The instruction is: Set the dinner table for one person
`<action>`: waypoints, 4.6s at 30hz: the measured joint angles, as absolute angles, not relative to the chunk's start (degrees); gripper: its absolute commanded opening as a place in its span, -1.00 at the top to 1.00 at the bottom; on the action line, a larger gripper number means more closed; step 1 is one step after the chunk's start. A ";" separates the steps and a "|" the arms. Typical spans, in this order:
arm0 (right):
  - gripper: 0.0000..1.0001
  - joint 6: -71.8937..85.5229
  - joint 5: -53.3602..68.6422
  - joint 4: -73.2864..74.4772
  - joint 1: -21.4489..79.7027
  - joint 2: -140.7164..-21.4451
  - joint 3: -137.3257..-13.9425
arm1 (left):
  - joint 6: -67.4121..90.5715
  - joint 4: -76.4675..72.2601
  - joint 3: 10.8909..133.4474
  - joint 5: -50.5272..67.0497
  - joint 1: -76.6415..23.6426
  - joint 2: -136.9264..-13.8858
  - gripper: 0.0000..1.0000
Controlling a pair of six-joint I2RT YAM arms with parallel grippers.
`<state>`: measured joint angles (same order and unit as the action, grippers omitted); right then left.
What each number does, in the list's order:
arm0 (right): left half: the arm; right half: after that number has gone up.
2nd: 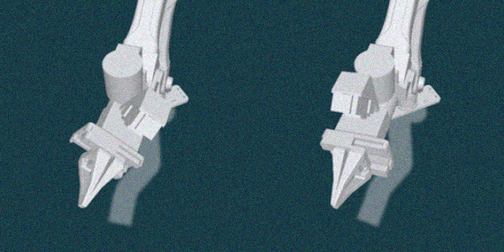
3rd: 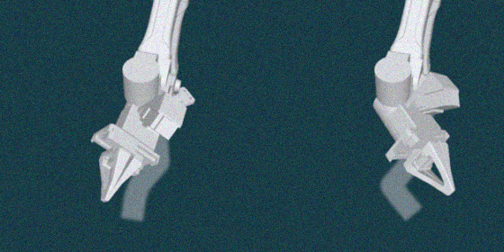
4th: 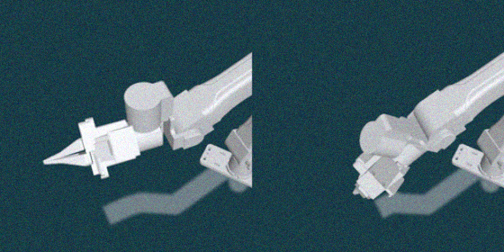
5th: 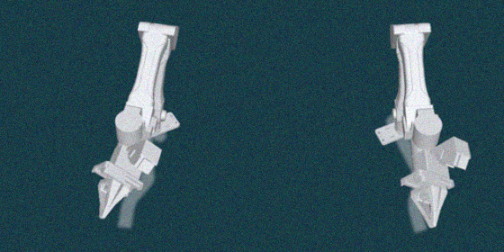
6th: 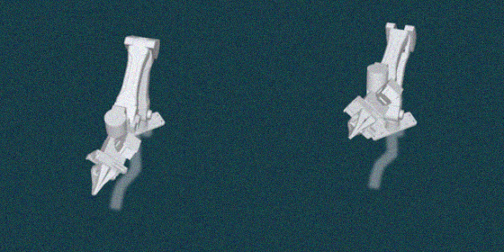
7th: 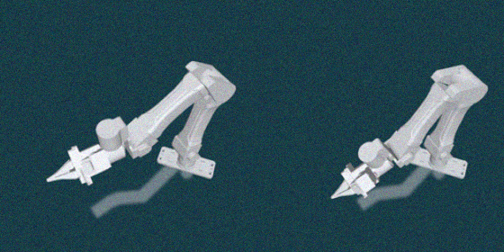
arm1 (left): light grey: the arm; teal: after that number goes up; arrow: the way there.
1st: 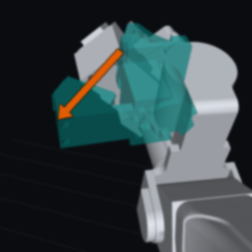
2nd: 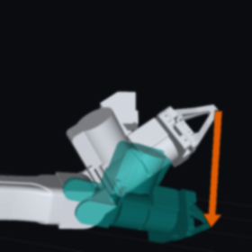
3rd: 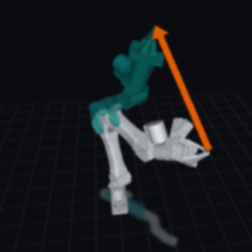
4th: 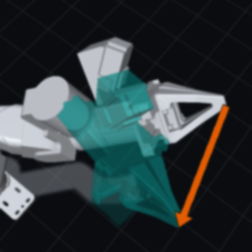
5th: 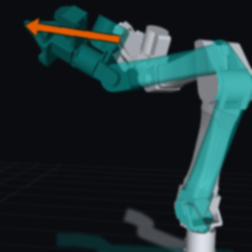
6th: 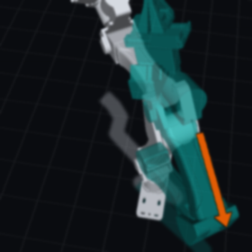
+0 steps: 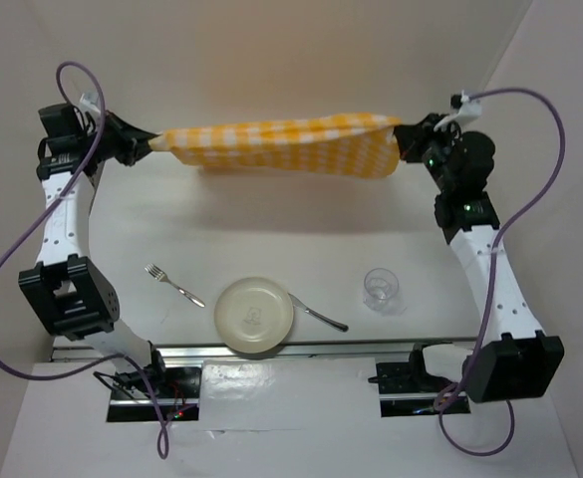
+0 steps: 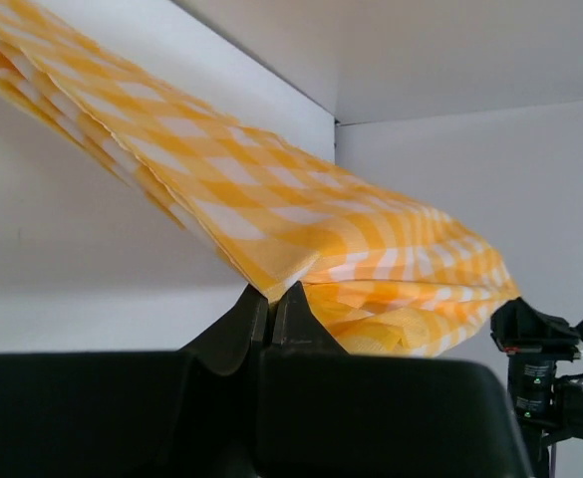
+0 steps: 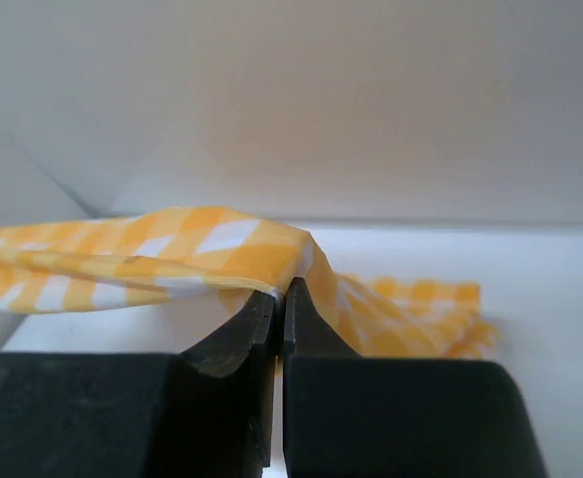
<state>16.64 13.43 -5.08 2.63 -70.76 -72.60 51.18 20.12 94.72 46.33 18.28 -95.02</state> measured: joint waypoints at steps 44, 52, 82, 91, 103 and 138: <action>-0.12 22.44 10.11 30.35 3.36 -112.90 -77.45 | 31.86 42.19 83.79 9.47 6.52 -107.66 -0.23; 1.00 24.23 11.90 29.95 2.74 -118.56 -83.31 | 31.83 43.09 95.42 9.06 6.42 -118.24 -0.23; 1.00 37.28 9.98 16.10 -0.97 -129.19 -94.63 | 28.73 44.91 94.08 3.27 3.68 -117.10 -0.65; 1.00 37.98 10.41 13.52 -1.26 -127.83 -91.64 | 30.04 44.40 92.27 -3.18 3.03 -118.61 0.00; 1.00 38.00 9.45 13.02 -1.50 -124.60 -86.94 | 30.09 47.92 108.07 1.15 2.94 -131.00 1.00; -0.65 30.70 4.01 38.76 -3.16 -63.96 -59.79 | 30.11 49.10 94.72 -0.86 2.39 -83.48 -0.69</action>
